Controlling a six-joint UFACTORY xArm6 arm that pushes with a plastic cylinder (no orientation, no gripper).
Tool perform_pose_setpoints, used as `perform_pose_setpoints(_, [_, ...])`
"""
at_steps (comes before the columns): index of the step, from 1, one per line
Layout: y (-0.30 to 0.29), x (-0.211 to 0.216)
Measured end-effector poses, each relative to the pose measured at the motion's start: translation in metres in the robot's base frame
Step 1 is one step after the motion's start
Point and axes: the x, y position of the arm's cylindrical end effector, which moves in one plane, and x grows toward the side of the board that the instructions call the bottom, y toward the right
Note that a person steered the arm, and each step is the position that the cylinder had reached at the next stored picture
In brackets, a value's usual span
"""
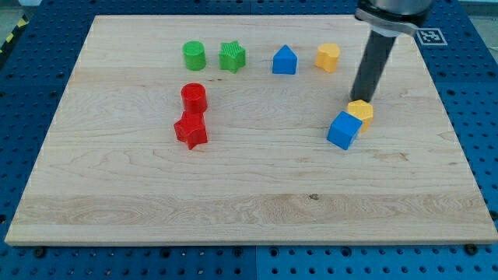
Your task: Move yellow hexagon below yellow heart
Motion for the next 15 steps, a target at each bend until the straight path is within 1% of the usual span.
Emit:
perform_pose_setpoints(1, [0.031, 0.015])
perform_pose_setpoints(2, [0.046, 0.051])
perform_pose_setpoints(3, [0.046, 0.075])
perform_pose_setpoints(4, [0.036, 0.075])
perform_pose_setpoints(5, [-0.004, 0.075])
perform_pose_setpoints(6, [-0.020, 0.059])
perform_pose_setpoints(7, [-0.020, 0.030])
perform_pose_setpoints(8, [-0.020, 0.024])
perform_pose_setpoints(10, [0.017, 0.018])
perform_pose_setpoints(11, [0.026, 0.018])
perform_pose_setpoints(13, [-0.013, 0.018])
perform_pose_setpoints(15, [-0.024, 0.010])
